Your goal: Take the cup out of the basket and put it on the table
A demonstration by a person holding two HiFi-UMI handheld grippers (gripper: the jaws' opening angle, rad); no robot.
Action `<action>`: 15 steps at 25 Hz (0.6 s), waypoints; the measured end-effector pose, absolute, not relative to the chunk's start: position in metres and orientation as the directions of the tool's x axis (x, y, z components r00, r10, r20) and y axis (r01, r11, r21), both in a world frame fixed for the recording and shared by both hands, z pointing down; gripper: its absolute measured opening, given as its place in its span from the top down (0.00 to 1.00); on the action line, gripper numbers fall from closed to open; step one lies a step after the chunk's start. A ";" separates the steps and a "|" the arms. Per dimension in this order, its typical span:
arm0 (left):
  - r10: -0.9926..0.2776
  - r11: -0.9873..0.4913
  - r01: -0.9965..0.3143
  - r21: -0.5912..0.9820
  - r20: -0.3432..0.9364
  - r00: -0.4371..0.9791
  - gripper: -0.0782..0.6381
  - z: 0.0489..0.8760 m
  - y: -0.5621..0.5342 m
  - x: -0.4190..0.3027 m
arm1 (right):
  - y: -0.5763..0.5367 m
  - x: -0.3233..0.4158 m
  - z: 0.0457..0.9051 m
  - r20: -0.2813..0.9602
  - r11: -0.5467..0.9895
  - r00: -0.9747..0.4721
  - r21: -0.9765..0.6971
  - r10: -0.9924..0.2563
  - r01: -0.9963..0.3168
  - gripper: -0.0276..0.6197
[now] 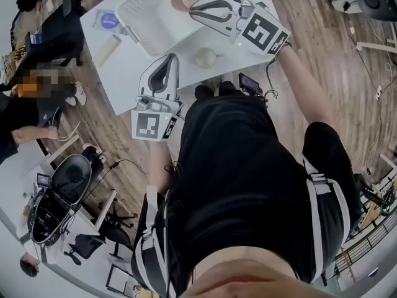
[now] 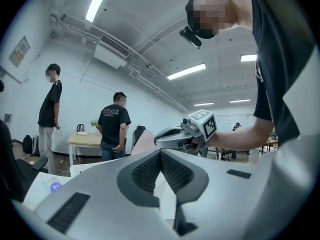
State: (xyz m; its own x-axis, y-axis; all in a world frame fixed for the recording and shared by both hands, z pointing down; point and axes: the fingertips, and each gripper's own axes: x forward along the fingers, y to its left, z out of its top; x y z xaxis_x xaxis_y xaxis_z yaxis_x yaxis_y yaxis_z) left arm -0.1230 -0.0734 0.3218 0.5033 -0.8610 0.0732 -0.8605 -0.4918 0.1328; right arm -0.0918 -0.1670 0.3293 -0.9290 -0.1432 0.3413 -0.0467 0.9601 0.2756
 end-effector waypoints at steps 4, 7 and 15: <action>-0.855 -0.504 -0.855 0.124 0.073 0.514 0.86 0.317 -0.071 -0.112 | -0.146 -0.069 0.322 0.312 0.964 -0.936 0.250 -0.165 -0.087 0.90; -0.851 -0.512 -0.851 0.117 0.069 0.521 0.87 0.315 -0.069 -0.104 | -0.134 -0.055 0.323 0.290 0.966 -0.938 0.228 -0.187 -0.122 0.90; -0.849 -0.515 -0.850 0.110 0.073 0.524 0.86 0.317 -0.065 -0.087 | -0.101 -0.027 0.323 0.210 0.965 -0.955 0.202 -0.209 -0.166 0.90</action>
State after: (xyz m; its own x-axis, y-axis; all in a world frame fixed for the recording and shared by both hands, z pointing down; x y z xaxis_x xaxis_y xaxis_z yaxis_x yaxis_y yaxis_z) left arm -0.0869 -0.0652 0.3168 0.5240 -0.8486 0.0729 -0.8499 -0.5153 0.1101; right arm -0.0275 -0.1008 0.3227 -0.9551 -0.2085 0.2104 -0.1663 0.9652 0.2016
